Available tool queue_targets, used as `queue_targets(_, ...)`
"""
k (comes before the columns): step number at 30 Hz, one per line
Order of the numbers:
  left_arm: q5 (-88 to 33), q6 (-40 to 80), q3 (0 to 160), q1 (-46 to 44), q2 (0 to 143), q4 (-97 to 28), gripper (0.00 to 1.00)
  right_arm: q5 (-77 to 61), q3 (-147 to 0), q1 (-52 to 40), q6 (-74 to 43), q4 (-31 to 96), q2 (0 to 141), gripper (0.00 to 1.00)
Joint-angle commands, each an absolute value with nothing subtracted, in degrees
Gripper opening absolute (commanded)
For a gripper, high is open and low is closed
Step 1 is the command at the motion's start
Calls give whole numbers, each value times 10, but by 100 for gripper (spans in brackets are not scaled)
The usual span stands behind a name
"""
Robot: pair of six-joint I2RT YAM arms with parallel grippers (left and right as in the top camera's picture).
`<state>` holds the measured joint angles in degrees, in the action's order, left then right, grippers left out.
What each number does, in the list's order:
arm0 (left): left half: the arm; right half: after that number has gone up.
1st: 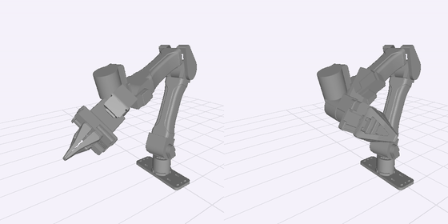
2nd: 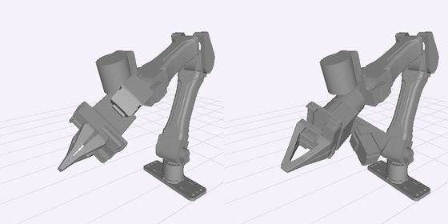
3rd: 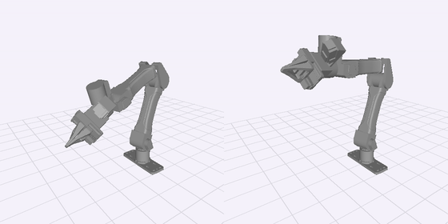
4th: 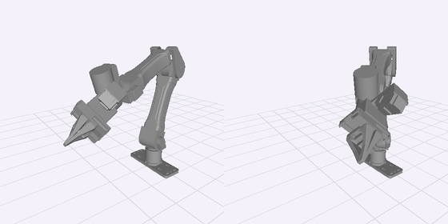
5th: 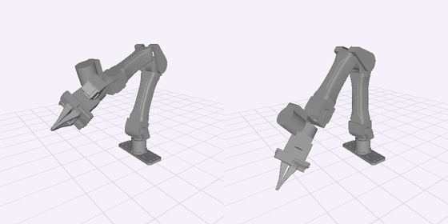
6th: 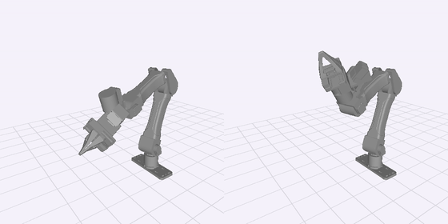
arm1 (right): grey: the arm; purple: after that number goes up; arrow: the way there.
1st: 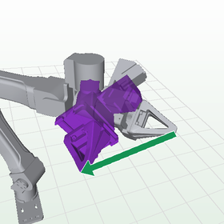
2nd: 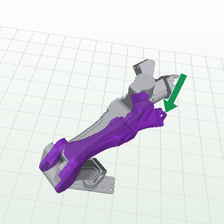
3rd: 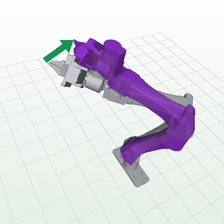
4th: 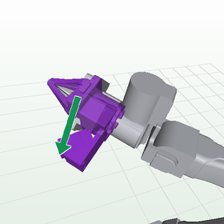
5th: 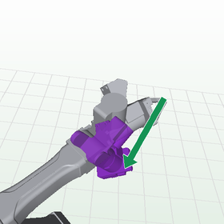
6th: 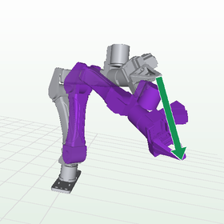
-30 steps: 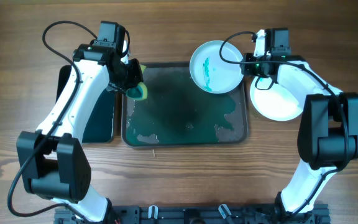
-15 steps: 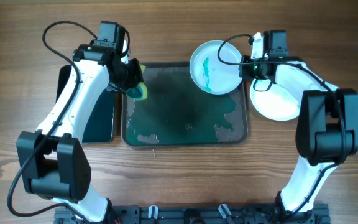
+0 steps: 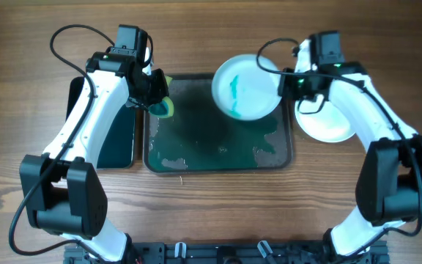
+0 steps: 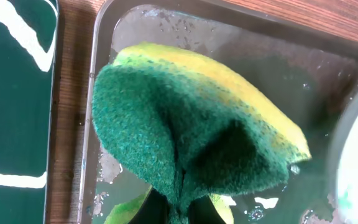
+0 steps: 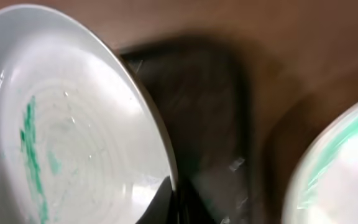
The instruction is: Clean dirty plates on tray and stack at the side
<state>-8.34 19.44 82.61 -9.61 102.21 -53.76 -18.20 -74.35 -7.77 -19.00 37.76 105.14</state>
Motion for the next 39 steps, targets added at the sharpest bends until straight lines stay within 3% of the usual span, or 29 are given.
queue_targets(1, -78, 202, 828, -96, 1020, -533, 4, -201, -729, -132, -263, 399, 1050, 4)
queue_targets(4, -78, 202, 828, -96, 1020, -530, 4, -145, -711, -179, -319, 391, 1058, 4)
queue_targets(10, -78, 202, 828, -96, 1020, -525, 4, -136, -708, -234, -315, 356, 1095, 5)
queue_targets(14, -78, 201, 828, -96, 1020, -526, 4, -158, -708, -236, -317, 356, 1113, 21)
queue_targets(16, -78, 201, 828, -96, 1020, -526, 4, -163, -708, -236, -317, 356, 1115, 24)
queue_targets(21, -78, 202, 828, -96, 1020, -529, 4, -164, -708, -236, -315, 329, 1124, 23)
queue_targets(29, -80, 202, 815, -98, 1021, -534, 4, -190, -708, -236, -300, 309, 1160, 4)
queue_targets(39, -80, 202, 815, -175, 1092, -518, 4, -194, -707, -236, -315, 309, 1160, 4)
